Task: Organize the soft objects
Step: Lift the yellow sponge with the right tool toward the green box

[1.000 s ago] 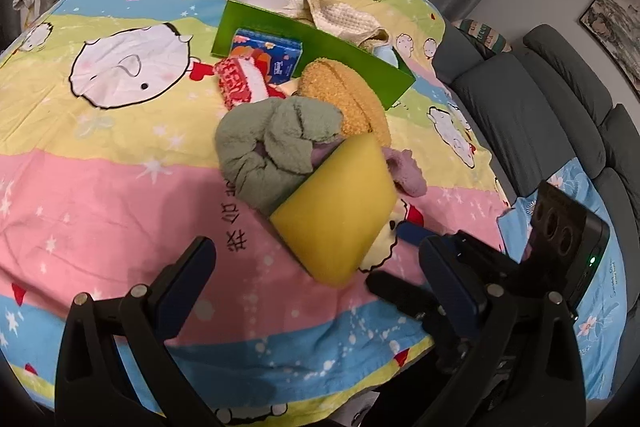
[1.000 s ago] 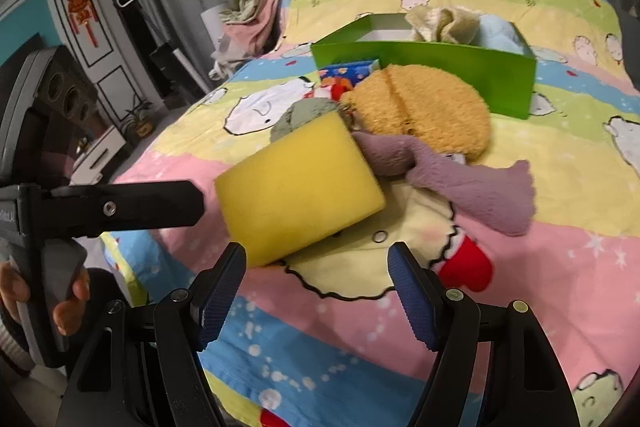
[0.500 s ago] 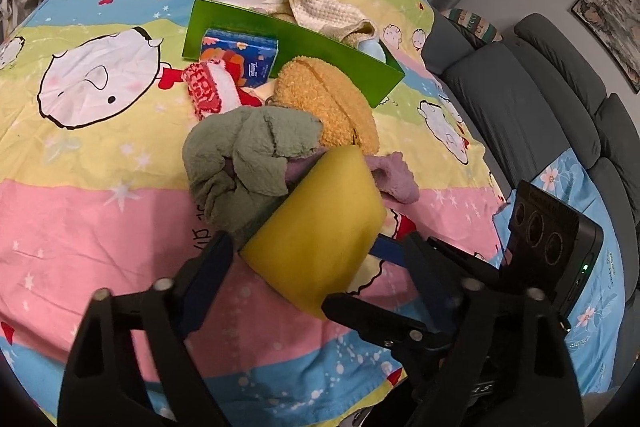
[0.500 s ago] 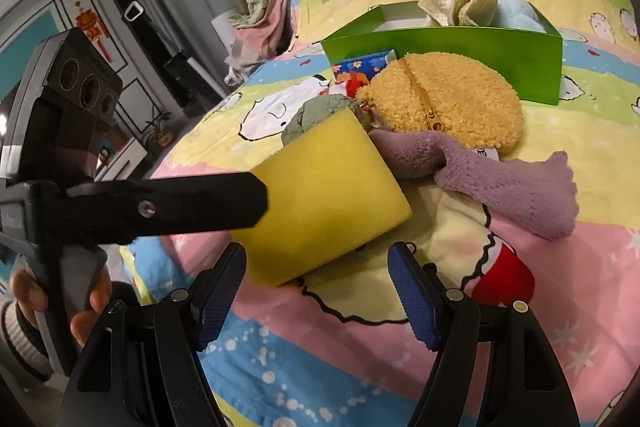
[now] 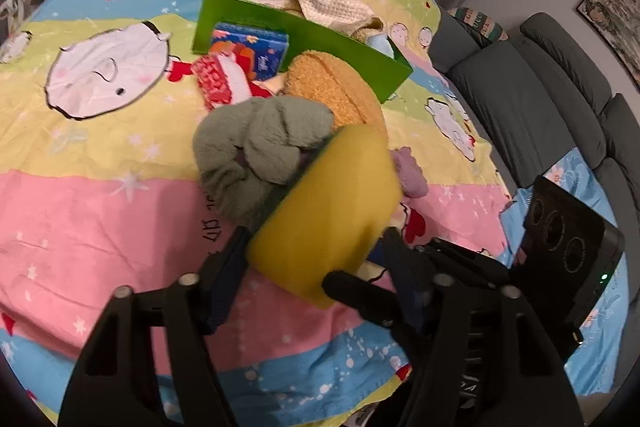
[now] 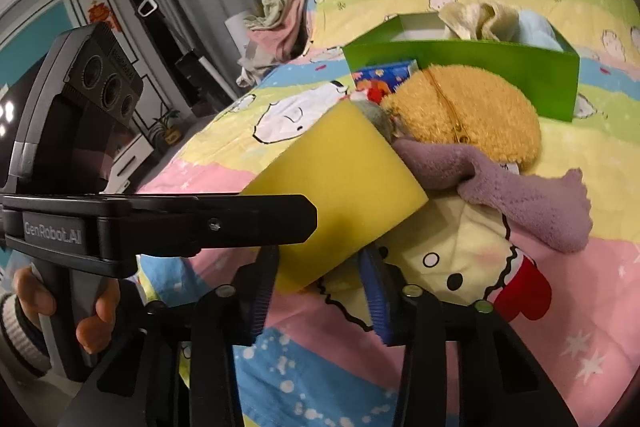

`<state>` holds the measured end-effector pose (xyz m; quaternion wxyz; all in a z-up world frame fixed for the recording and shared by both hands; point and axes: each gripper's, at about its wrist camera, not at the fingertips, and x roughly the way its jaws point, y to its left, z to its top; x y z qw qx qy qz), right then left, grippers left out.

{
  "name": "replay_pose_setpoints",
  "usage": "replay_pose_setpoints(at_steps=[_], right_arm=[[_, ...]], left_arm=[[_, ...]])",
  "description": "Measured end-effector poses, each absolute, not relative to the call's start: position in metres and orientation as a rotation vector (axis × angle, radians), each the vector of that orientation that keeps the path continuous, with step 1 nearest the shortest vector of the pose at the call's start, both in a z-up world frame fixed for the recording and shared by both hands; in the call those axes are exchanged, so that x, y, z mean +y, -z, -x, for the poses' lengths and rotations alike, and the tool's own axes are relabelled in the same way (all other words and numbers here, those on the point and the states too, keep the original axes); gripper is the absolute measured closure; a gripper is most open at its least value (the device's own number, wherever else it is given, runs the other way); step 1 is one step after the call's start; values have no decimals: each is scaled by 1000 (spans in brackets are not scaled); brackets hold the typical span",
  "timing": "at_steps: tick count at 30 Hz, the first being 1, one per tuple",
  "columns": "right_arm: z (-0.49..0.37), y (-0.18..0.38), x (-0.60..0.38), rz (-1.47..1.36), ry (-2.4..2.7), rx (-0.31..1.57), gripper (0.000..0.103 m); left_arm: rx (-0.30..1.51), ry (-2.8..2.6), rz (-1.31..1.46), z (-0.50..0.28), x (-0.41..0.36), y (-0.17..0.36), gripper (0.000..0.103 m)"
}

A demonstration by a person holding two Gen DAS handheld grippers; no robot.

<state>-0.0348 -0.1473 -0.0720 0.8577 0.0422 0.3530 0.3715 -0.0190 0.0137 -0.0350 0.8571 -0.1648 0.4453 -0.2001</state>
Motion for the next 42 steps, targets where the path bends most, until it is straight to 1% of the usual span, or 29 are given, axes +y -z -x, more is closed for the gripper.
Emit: replay_pose_setpoints(at_steps=[1,3,7,22,42], right_arm=[[35,71,-147,-87,-778,739,64],[37,69,-149,-90,-779,740,64],[42,62,-147,-80,-782,721,66],[57,32,-148,-55,-783,635,66],[50,6,-148,-53,-766,542,66]], left_arm=[[933,411,340,20,14,34,54],[931,402,350,21,19,33,57],[921,403,371,27,23,29,57],[830,408,345,49,23,-4,56],[760,415,323,39,24,-31,56]])
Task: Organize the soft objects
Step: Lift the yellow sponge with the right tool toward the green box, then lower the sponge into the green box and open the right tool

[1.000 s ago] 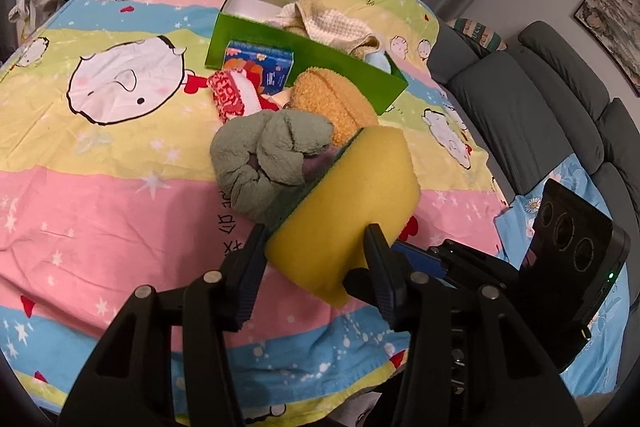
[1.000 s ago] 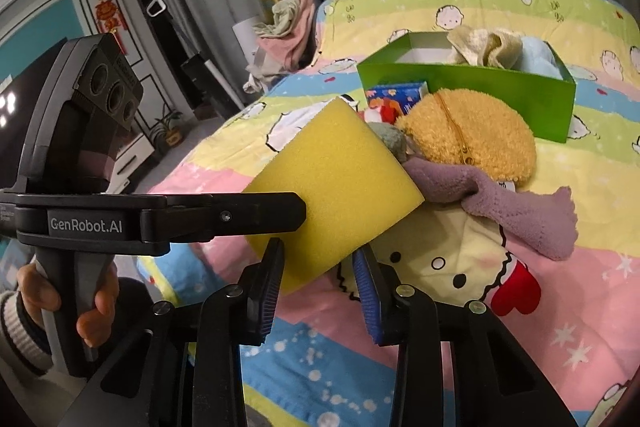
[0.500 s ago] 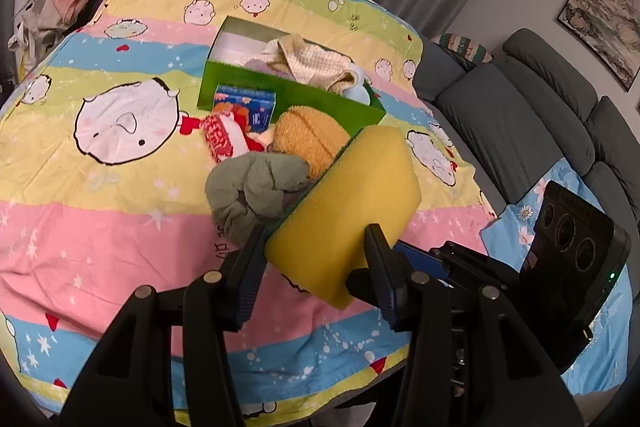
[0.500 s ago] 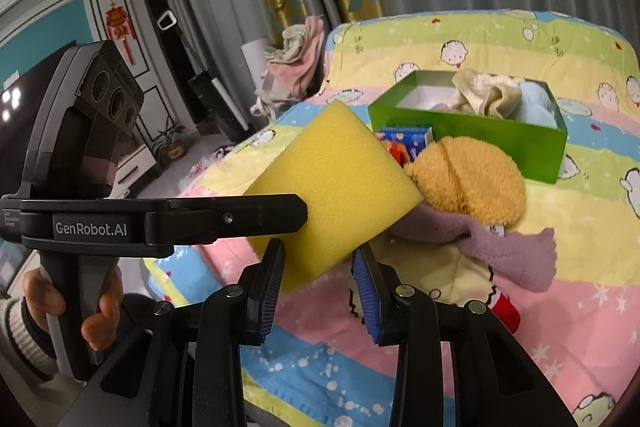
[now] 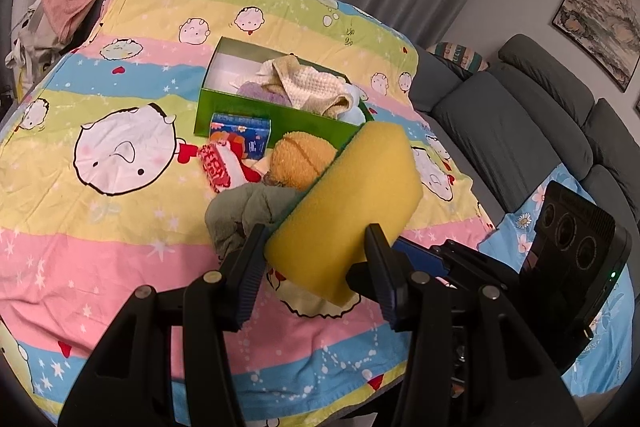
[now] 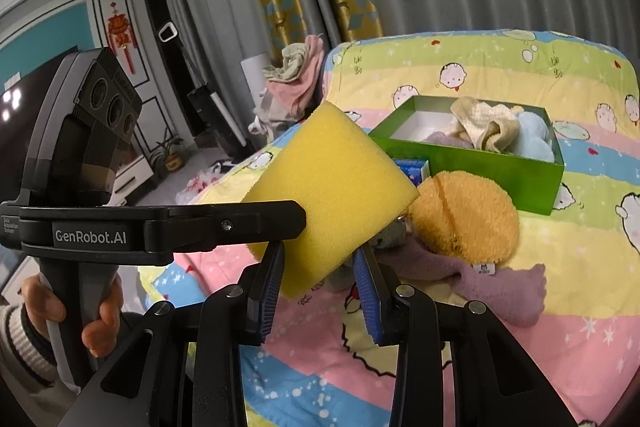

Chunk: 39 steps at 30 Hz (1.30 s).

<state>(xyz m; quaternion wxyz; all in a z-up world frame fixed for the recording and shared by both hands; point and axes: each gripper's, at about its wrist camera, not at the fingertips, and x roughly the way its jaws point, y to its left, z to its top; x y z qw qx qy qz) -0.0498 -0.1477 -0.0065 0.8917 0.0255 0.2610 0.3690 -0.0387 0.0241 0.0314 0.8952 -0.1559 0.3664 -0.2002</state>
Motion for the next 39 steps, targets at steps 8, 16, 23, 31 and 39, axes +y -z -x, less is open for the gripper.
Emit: replay_pose_setpoints(at_steps=[8,16,23,31,39], right_arm=[[42,-1,-149,-58,-756,517,66],[25,-11,-152,-67,-743,492,66],[2,-21,-155,-70,-727,469,66],[-23,-27,-158,-77,-717,448,66],[-52,-32,-156,-74,-701,440,66]], left_arm=[[743,421,299,24,21,-41,56],[725,427,291,3,18,-51,55],[714,427,273,-21,13,-62,55],[697,424,256,-47,9,-69,55],[692,413,240,-79,7,-73,55]])
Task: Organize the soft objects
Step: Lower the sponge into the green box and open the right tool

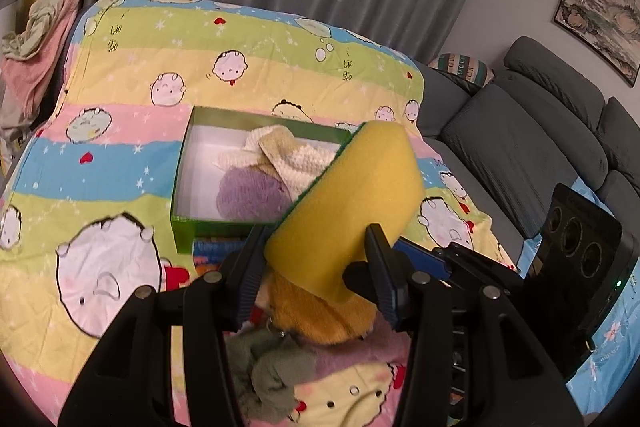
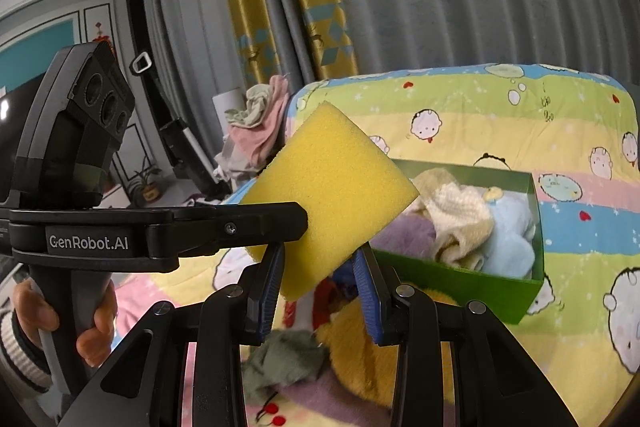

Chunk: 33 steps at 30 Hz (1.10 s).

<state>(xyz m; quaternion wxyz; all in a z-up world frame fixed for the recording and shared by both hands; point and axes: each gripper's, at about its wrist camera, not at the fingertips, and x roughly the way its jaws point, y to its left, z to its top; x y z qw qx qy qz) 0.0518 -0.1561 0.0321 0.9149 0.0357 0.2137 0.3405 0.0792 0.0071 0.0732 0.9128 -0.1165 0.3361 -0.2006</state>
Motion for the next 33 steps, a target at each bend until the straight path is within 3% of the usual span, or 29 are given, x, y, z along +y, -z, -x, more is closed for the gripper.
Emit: replay_pose_setpoints(at_steps=[18,33], right_arm=[[-140,-45,-151,-98,-656,495,66],[-184,-20,-137,-87,-615,654,65]], left_arm=[[739,393,285,-167,12,-81,54],[857,357,352,-210,20,-43,52]])
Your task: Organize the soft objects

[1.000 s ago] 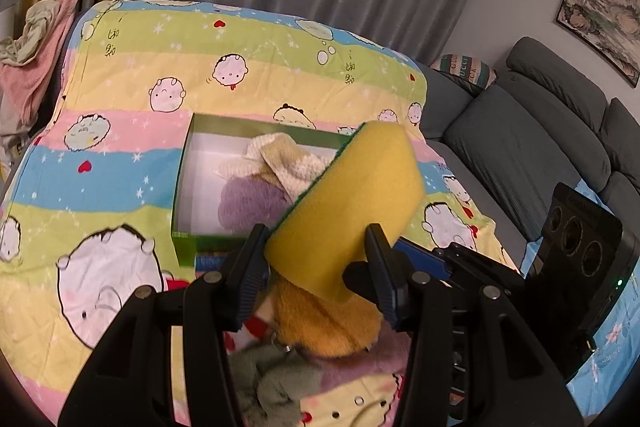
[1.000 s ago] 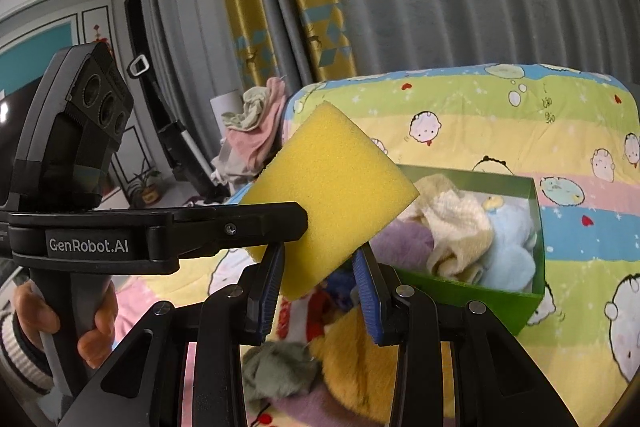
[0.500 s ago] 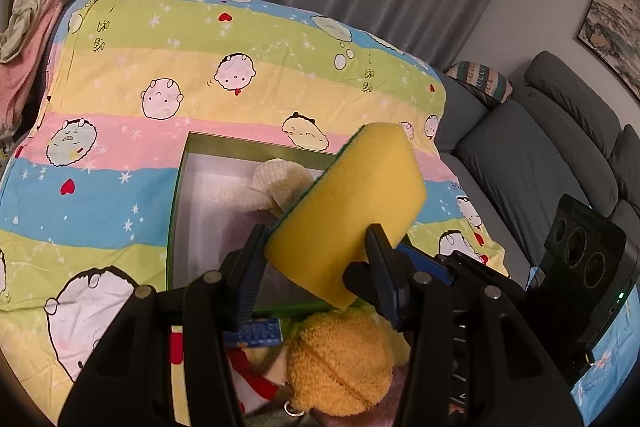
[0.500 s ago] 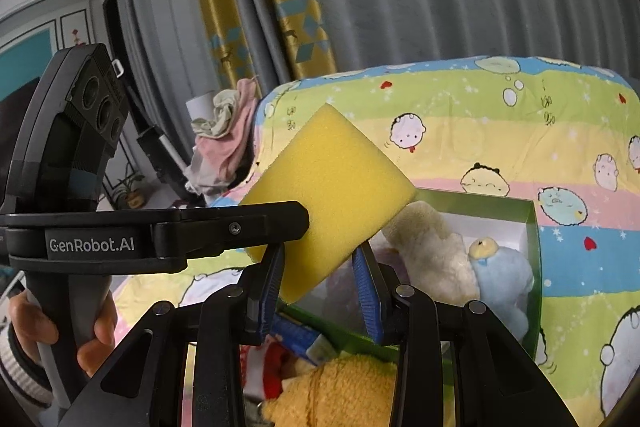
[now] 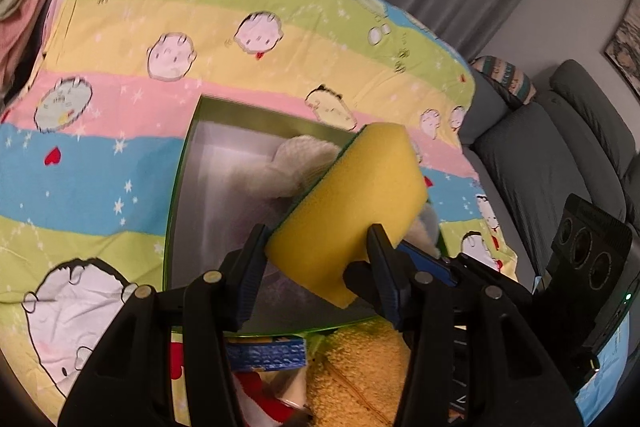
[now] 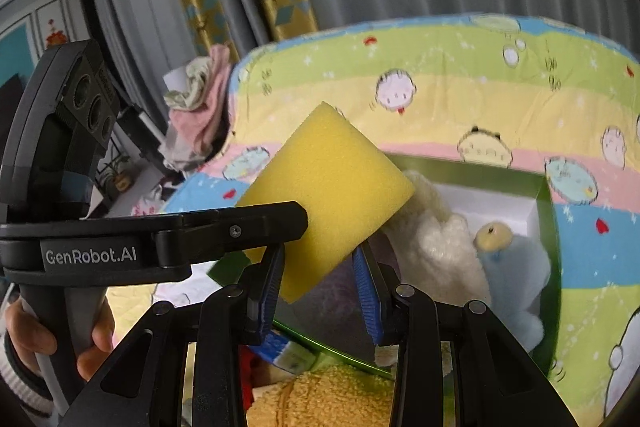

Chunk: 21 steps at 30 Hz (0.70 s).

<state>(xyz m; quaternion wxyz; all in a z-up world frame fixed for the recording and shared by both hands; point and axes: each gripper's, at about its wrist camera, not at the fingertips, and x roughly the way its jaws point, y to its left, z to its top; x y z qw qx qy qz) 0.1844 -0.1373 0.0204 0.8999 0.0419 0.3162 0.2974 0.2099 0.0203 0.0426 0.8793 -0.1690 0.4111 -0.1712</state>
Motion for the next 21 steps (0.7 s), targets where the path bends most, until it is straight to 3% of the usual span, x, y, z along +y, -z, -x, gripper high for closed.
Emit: replay_pose_setpoints(at_steps=[3,7,10,16,18,19,21], right_arm=[[-191,-10,-136,-93,-590,705,65],[-195,-3,-134,-58,-525,740,64],[-190,-4,-140,-60,-498,739,43],[-168,-19,-153,-51,-441,698,41],[-160,-25,-156,-46,-416,682,33],[-154,-28,-158,-47,-402,673,26],[-142,-33,-162,-54,-382,661,23]], left_arm=[[884,320,355,-216,22,-33,51],[921,262,336,-219,25,-23,19],[928,226,324,-216,32,-21,18],[913,213,305,-197,41,-30,13],[914,236,311,-187,41,-35,8],[913,241,313,-185,39,-36,0],[902,243,310,-176,37,-41,1]])
